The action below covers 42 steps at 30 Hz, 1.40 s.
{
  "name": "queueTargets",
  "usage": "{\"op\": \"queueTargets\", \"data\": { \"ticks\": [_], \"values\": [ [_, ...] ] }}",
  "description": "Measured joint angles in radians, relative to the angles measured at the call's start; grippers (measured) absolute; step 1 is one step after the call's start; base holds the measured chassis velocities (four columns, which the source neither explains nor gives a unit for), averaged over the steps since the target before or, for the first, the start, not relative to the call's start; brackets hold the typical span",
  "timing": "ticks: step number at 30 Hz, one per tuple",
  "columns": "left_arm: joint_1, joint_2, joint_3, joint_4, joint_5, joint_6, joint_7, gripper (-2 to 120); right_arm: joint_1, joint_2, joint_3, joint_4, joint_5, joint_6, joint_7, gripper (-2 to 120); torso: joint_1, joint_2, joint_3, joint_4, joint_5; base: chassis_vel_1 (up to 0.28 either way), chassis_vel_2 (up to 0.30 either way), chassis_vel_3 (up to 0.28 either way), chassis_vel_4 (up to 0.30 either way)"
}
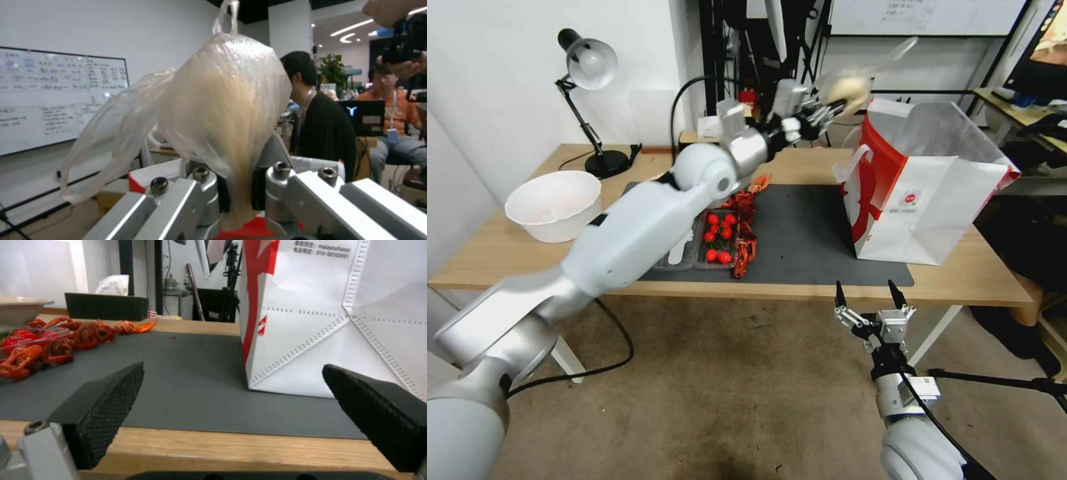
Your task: Pick up the trash from the table and place it into the takeout bag.
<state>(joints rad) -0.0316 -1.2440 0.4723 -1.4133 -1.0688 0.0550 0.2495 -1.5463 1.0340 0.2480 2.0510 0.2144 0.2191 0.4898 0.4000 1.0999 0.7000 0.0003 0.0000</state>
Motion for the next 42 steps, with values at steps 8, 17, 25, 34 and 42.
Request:
{"op": "queueTargets", "data": {
  "ticks": [8, 17, 25, 34, 42],
  "values": [
    [-0.06, -0.126, 0.066, 0.139, -0.003, -0.011, 0.005, 7, -0.013, 0.01, 0.008, 0.006, -0.003, 0.0, 0.008, 100, 0.0, 0.0, 0.0, -0.0004, 0.0002, 0.0, 0.0, 0.0, 0.0],
    [-0.102, -0.257, 0.102, 0.297, -0.004, -0.028, 0.031, 7, -0.026, 0.02, 0.018, 0.012, -0.008, 0.0, 0.014, 100, 0.0, 0.0, 0.0, -0.0003, 0.0001, 0.0, 0.0, 0.0, 0.0],
    [-0.107, -0.309, 0.116, 0.358, 0.012, -0.031, 0.043, 7, -0.026, 0.028, 0.018, 0.013, -0.011, 0.0, 0.015, 100, 0.0, 0.0, 0.0, -0.0002, 0.0, 0.0, 0.0, 0.0, 0.0],
    [-0.101, -0.338, 0.126, 0.395, 0.048, -0.027, 0.025, 33, -0.023, 0.032, 0.017, 0.014, -0.012, 0.0, 0.016, 100, 0.0, 0.0, 0.0, -0.0003, 0.0, 0.0, 0.0, 0.0, 0.0],
    [-0.102, -0.34, 0.129, 0.399, 0.051, -0.025, 0.023, 60, -0.021, 0.032, 0.017, 0.015, -0.012, 0.0, 0.017, 100, 0.0, 0.0, 0.0, -0.0003, 0.0, 0.0, 0.0, 0.0, 0.0]
  ]
}}
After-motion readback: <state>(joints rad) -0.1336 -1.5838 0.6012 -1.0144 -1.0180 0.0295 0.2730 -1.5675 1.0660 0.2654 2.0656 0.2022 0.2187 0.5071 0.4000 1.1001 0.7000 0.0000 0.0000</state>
